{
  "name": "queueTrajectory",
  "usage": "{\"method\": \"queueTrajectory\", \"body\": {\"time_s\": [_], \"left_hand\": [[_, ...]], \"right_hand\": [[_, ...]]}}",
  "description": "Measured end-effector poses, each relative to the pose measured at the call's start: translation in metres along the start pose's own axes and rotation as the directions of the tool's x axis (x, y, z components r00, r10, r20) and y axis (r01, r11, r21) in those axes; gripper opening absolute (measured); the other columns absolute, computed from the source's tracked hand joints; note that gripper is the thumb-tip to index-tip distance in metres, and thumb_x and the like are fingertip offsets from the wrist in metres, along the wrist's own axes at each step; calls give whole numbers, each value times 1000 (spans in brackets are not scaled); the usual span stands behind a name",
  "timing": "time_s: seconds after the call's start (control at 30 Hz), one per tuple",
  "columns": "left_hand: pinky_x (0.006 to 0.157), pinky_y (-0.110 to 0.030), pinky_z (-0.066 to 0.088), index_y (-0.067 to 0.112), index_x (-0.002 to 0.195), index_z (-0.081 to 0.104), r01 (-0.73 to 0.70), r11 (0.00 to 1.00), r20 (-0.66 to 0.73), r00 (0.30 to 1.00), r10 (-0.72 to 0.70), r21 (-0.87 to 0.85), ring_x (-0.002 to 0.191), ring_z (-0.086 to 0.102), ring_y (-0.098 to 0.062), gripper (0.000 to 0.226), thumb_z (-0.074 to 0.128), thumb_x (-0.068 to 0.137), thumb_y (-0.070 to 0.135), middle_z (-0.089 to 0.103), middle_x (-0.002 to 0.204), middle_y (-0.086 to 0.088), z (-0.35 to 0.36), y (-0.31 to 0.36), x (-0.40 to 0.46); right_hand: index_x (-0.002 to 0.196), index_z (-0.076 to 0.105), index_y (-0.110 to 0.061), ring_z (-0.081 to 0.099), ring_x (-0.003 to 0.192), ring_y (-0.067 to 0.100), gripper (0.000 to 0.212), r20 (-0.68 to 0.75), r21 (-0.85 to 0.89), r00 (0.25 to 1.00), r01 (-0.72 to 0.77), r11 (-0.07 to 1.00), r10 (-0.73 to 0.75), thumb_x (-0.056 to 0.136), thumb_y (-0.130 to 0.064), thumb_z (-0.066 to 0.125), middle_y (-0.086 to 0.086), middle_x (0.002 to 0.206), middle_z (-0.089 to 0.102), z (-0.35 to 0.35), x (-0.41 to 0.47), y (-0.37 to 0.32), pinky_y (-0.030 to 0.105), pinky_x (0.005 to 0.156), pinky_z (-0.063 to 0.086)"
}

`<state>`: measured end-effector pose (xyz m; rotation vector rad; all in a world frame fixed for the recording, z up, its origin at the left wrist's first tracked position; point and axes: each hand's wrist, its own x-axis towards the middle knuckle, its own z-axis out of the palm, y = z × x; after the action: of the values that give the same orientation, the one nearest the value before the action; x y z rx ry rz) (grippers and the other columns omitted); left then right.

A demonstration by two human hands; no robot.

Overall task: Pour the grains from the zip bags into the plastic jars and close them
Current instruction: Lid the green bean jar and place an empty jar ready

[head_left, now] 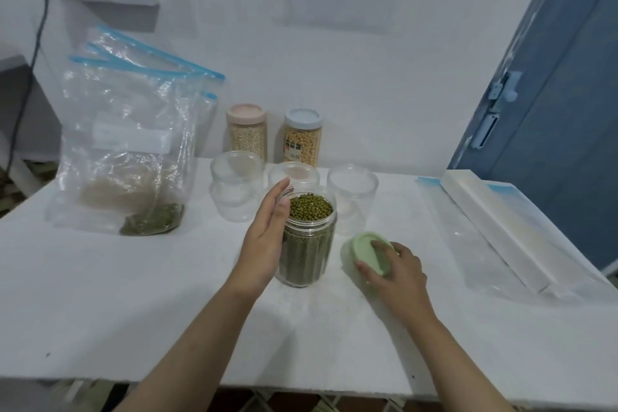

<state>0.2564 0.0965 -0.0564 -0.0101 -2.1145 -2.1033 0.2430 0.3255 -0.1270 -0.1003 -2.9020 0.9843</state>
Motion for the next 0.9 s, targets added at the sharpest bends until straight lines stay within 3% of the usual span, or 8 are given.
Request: {"method": "queueTrajectory", "body": {"time_s": [0.1, 0.2, 0.3, 0.4, 0.53, 0.67, 0.77, 0.9], "left_hand": [[85, 1, 33, 48, 138, 47, -8, 1000, -5, 1000, 8, 7, 106, 38, 36, 46, 40, 93, 56, 47, 122, 43, -2, 3, 0], [98, -4, 35, 46, 137, 49, -27, 1000, -27, 999, 27, 8, 121, 43, 21, 48, 41, 90, 57, 52, 134, 30, -6, 4, 0], [110, -22, 36, 42, 136, 52, -52, 999, -49, 997, 52, -7, 127, 47, 8, 49, 41, 91, 57, 56, 135, 24, -9, 7, 2], [110, -25, 37, 38, 137, 52, -71, 997, -41, 997, 71, -13, 128, 48, 5, 53, 41, 89, 58, 57, 134, 22, -11, 12, 1], [102, -15, 40, 44, 133, 52, -39, 999, -2, 999, 39, -7, 125, 48, 9, 48, 42, 88, 57, 56, 131, 28, -14, 12, -1], [93, -6, 43, 36, 136, 52, -39, 999, 12, 999, 40, -16, 119, 50, 15, 38, 46, 99, 41, 57, 132, 23, -14, 9, -3], [83, 0, 40, 37, 132, 51, -50, 998, 23, 998, 51, -47, 112, 52, 18, 35, 47, 97, 38, 58, 126, 28, -12, 9, -4], [85, -2, 42, 38, 132, 48, -48, 997, 18, 999, 49, -58, 114, 53, 15, 35, 49, 96, 35, 57, 128, 25, -12, 6, -4]], "right_hand": [[129, 55, -40, 48, 121, 6, 58, -143, 408, 988, 108, 906, -54, 79, -68, 57, -11, 129, 50, -20, -7, -33, 10, 90, 38], [125, 56, -45, 45, 117, -14, 49, -185, 518, 963, 264, 814, -194, 79, -60, 58, -30, 125, 47, -43, -13, -76, -1, 87, 35], [129, 55, -44, 42, 124, -10, 53, -149, 535, 940, 338, 774, -307, 79, -58, 63, -24, 133, 47, -49, -12, -104, 9, 99, 37], [136, 49, -41, 39, 133, -2, 66, -107, 474, 925, 371, 799, -365, 76, -57, 71, -19, 140, 44, -41, -9, -114, 27, 110, 38], [143, 41, -42, 42, 131, -6, 74, -49, 589, 947, 283, 757, -317, 77, -56, 71, -26, 140, 44, -27, -10, -116, 21, 107, 39], [145, 41, -40, 48, 113, -20, 54, 3, 780, 984, 109, 617, -178, 93, -49, 54, -34, 125, 50, -18, -5, -123, 5, 86, 43], [140, 46, -38, 50, 111, -16, 39, 45, 787, 988, 56, 614, -147, 102, -39, 48, -25, 126, 55, -12, 2, -126, 10, 87, 43], [136, 48, -36, 53, 110, -11, 33, 46, 776, 989, 51, 628, -138, 104, -29, 45, -21, 121, 58, -9, 5, -131, 12, 85, 44]]}}
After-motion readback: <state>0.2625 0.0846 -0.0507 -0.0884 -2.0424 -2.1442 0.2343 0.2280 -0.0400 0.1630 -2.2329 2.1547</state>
